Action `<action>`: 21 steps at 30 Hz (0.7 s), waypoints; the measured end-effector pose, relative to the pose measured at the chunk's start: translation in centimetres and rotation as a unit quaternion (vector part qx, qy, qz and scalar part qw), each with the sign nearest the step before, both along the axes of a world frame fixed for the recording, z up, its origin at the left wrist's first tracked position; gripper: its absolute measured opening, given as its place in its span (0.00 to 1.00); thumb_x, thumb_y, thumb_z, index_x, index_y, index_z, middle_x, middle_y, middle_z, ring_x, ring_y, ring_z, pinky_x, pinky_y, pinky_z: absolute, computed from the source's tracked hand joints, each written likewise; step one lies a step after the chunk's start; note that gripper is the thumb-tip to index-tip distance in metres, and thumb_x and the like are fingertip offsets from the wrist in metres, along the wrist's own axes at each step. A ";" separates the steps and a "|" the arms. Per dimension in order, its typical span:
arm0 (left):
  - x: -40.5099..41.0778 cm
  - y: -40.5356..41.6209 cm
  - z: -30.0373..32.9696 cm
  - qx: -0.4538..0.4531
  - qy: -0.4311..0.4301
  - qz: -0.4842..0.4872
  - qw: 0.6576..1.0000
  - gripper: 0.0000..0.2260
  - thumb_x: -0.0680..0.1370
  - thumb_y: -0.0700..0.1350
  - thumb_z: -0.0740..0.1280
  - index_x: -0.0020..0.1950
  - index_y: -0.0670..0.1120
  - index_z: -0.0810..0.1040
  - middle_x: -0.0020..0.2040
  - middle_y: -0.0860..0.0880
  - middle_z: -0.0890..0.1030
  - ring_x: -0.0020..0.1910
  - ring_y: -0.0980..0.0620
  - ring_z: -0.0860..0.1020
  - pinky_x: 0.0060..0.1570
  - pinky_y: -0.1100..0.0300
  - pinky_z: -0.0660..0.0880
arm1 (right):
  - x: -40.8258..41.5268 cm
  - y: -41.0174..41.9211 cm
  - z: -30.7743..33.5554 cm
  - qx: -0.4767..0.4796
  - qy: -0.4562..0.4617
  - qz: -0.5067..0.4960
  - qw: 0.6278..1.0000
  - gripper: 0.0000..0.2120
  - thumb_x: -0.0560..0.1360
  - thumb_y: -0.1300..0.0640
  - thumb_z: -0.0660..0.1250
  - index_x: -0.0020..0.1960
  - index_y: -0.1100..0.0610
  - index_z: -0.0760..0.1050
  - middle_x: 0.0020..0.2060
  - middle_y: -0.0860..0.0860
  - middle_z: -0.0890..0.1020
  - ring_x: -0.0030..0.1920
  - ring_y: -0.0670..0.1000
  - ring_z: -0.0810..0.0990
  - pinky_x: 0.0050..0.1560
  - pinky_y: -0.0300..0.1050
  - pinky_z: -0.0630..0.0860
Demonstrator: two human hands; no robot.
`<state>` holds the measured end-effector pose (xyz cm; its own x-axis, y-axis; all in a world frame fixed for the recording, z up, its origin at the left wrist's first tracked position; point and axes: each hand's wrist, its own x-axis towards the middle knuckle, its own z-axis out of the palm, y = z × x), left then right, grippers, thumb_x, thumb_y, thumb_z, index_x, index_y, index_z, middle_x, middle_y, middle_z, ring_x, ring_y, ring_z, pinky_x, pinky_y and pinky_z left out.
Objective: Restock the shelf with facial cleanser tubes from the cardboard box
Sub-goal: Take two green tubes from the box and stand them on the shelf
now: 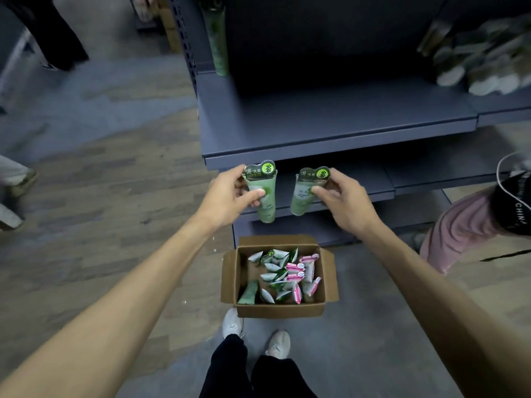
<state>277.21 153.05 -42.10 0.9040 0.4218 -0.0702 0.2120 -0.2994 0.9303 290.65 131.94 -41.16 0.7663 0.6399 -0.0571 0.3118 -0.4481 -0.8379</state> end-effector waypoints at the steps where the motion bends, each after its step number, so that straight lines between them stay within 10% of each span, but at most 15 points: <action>1: 0.2 0.3 0.8 0.033 -0.006 0.005 0.999 0.13 0.73 0.45 0.74 0.54 0.44 0.77 0.44 0.47 0.85 0.40 0.47 0.83 0.46 0.48 0.81 | 0.3 0.2 0.9 0.017 0.005 -0.005 1.000 0.05 0.78 0.58 0.68 0.53 0.55 0.76 0.46 0.45 0.85 0.48 0.38 0.82 0.58 0.41 0.77; 7: 1.2 1.1 5.8 0.136 -0.067 0.064 0.986 0.10 0.70 0.47 0.76 0.48 0.47 0.80 0.44 0.54 0.85 0.45 0.56 0.82 0.53 0.54 0.78 | 2.1 1.9 5.7 0.072 -0.030 -0.046 0.996 0.07 0.75 0.57 0.71 0.52 0.56 0.77 0.43 0.48 0.85 0.39 0.33 0.81 0.42 0.26 0.74; 21: 3.9 5.6 9.3 0.173 -0.104 0.113 0.973 0.14 0.73 0.45 0.71 0.59 0.49 0.79 0.48 0.54 0.84 0.47 0.55 0.82 0.55 0.52 0.78 | 6.1 8.3 9.0 0.122 -0.091 -0.035 0.988 0.05 0.76 0.54 0.70 0.50 0.55 0.79 0.25 0.39 0.77 0.35 0.40 0.78 0.54 0.52 0.80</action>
<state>281.11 158.66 -32.83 0.7643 0.5779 0.2860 0.1275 -0.5702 0.8116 296.72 140.24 -32.16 0.7922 0.5632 0.2350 0.4427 -0.2654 -0.8565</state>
